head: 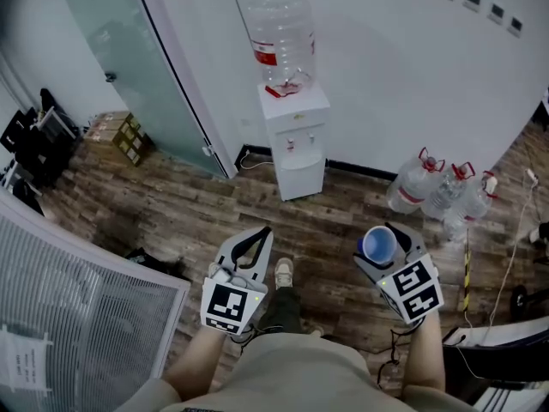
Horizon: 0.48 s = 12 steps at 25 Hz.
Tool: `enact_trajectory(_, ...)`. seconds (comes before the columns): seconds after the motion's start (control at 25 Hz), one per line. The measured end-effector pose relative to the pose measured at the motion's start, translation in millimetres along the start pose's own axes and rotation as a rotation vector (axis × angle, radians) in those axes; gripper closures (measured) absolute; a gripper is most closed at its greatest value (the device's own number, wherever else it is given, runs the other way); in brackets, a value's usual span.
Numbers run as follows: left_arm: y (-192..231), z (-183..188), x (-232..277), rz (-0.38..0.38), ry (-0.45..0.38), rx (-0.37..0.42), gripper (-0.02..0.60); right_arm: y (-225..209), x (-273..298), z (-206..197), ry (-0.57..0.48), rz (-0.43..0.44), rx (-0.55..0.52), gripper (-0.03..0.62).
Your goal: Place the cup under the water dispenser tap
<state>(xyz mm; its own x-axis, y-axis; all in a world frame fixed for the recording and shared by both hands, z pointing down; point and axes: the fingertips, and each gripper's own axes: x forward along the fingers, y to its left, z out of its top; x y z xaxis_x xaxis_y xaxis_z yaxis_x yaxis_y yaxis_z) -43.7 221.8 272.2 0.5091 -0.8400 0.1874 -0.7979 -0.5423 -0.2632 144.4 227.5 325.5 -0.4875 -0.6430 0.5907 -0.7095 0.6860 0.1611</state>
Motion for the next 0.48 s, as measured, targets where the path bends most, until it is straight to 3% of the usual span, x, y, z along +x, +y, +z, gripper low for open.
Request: enact_trajectory(0.48,78,-22,79,-0.036,0.017,-0.026,0.574,-49,96,30,0.054,-0.005,0.034,0.218)
